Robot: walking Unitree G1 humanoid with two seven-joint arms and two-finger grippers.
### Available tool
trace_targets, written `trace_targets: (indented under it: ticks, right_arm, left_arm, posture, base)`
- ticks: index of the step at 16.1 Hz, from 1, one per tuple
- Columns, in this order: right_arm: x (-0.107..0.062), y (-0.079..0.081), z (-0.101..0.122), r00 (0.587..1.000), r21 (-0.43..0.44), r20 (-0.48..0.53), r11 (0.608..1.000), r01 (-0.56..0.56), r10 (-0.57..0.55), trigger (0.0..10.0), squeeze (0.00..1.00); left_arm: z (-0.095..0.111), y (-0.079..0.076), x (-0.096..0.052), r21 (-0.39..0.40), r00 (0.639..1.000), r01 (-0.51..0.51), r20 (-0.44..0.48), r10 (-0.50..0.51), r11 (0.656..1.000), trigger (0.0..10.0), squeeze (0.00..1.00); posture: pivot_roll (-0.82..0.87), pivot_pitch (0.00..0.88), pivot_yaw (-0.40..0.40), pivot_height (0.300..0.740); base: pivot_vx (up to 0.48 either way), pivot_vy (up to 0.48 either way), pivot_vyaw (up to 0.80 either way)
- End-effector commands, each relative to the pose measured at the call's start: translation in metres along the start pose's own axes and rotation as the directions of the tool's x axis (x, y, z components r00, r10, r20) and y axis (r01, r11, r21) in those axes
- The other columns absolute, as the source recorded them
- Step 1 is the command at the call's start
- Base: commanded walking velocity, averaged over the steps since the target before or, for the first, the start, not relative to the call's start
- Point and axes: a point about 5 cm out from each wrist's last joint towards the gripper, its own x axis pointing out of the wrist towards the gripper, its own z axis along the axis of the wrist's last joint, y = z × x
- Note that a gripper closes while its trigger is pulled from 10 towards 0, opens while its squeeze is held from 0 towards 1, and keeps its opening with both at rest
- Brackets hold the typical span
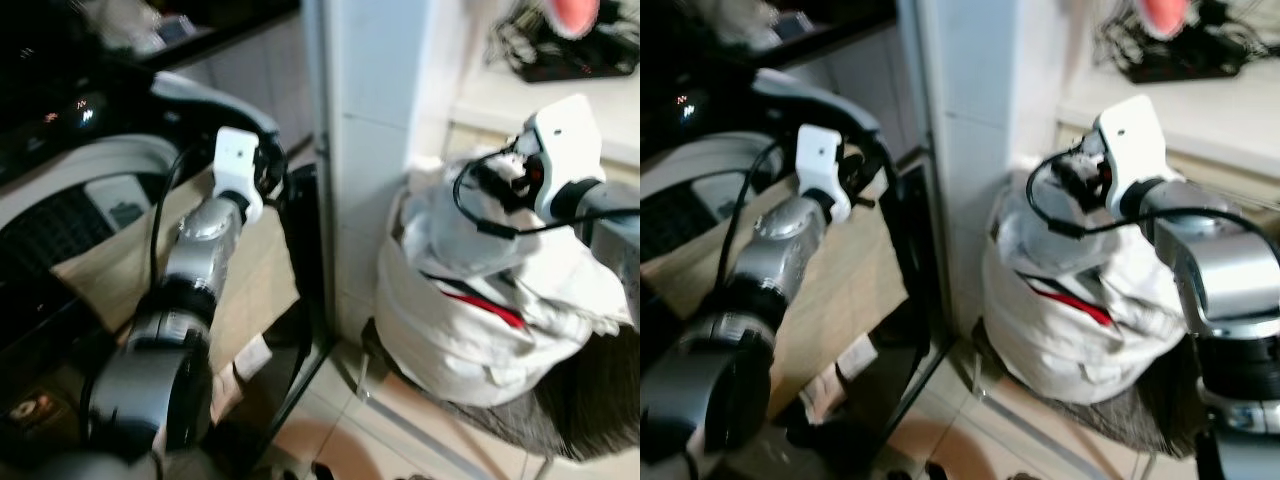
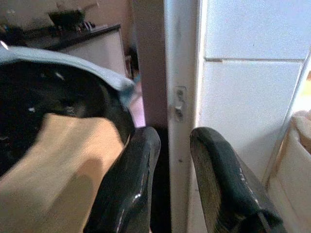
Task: Clothes washing
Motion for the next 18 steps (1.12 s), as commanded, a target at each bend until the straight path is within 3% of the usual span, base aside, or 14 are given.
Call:
trace_targets:
  ticks: [1, 3, 4, 5, 6, 8, 9, 10, 11, 16, 18]
  right_arm:
    - [-0.001, 0.002, 0.003, 0.999, -0.009, -0.033, 0.999, -0.040, 0.039, 10.0, 1.00]
    - [-0.003, -0.004, 0.000, 0.997, -0.024, -0.074, 1.000, -0.003, 0.001, 10.0, 1.00]
    - [-0.005, -0.011, 0.001, 0.994, -0.037, -0.097, 0.999, 0.039, -0.042, 10.0, 1.00]
    - [-0.007, -0.014, 0.002, 0.992, -0.044, -0.106, 0.997, 0.057, -0.061, 10.0, 1.00]
    - [-0.009, -0.015, 0.002, 0.992, -0.045, -0.109, 0.997, 0.060, -0.065, 10.0, 1.00]
    - [-0.016, -0.014, 0.000, 0.985, -0.019, -0.155, 0.997, 0.079, -0.081, 10.0, 1.00]
    - [-0.017, -0.012, -0.003, 0.983, 0.002, -0.170, 0.998, 0.070, -0.068, 10.0, 1.00]
    - [-0.018, -0.010, -0.007, 0.982, 0.018, -0.181, 0.998, 0.054, -0.050, 10.0, 0.87]
    - [-0.019, -0.010, -0.010, 0.976, 0.019, -0.211, 0.998, 0.063, -0.058, 10.0, 0.00]
    - [-0.017, -0.010, -0.027, 0.947, -0.004, -0.311, 0.996, 0.085, -0.082, 10.0, 0.00]
    - [-0.013, -0.005, -0.043, 0.942, 0.063, -0.332, 0.996, 0.062, -0.037, 10.0, 0.00]
  left_arm:
    - [0.012, -0.005, -0.006, 0.016, 0.998, 0.045, 0.032, -0.045, 0.999, 10.0, 0.00]
    - [0.018, -0.015, -0.018, 0.071, 0.985, 0.139, 0.089, -0.145, 0.988, 10.0, 0.00]
    - [0.023, -0.028, -0.034, 0.095, 0.951, 0.277, 0.117, -0.287, 0.956, 10.0, 0.00]
    - [0.024, -0.036, -0.045, 0.112, 0.926, 0.349, 0.112, -0.361, 0.930, 10.0, 0.00]
    - [0.024, -0.037, -0.049, 0.116, 0.921, 0.362, 0.107, -0.374, 0.925, 10.0, 0.00]
    - [0.013, -0.041, -0.062, 0.043, 0.941, 0.335, 0.026, -0.337, 0.941, 10.0, 0.00]
    - [0.009, -0.043, -0.065, 0.065, 0.942, 0.335, 0.003, -0.335, 0.940, 10.0, 0.00]
    - [0.003, -0.045, -0.068, 0.050, 0.942, 0.335, -0.019, -0.334, 0.941, 10.0, 0.00]
    - [-0.001, -0.048, -0.073, 0.041, 0.940, 0.339, -0.035, -0.338, 0.940, 10.0, 0.00]
    - [-0.005, -0.061, -0.081, 0.027, 0.932, 0.359, -0.072, -0.356, 0.933, 10.0, 0.00]
    - [-0.005, -0.064, -0.082, 0.018, 0.929, 0.365, -0.071, -0.363, 0.931, 10.0, 0.00]
  posture:
    - [-0.12, 0.000, 0.059, 0.740]
    - [-0.10, 0.000, 0.053, 0.740]
    - [-0.09, 0.000, 0.050, 0.740]
    - [-0.08, 0.000, 0.049, 0.740]
    - [-0.08, 0.000, 0.049, 0.740]
    - [-0.08, 0.000, 0.053, 0.740]
    - [-0.08, 0.000, 0.055, 0.740]
    - [-0.08, 0.000, 0.056, 0.740]
    - [-0.08, 0.000, 0.053, 0.740]
    - [-0.08, 0.000, 0.046, 0.740]
    - [-0.08, 0.000, 0.046, 0.740]
  base:
    - [0.000, 0.000, 0.00]
    - [0.000, 0.000, 0.00]
    - [0.000, 0.000, 0.00]
    - [0.000, 0.000, 0.00]
    - [0.000, 0.000, 0.00]
    - [0.000, 0.000, 0.00]
    - [0.000, 0.000, 0.00]
    - [0.000, 0.000, 0.00]
    - [0.000, 0.000, 0.00]
    - [0.000, 0.000, 0.00]
    - [0.000, 0.000, 0.00]
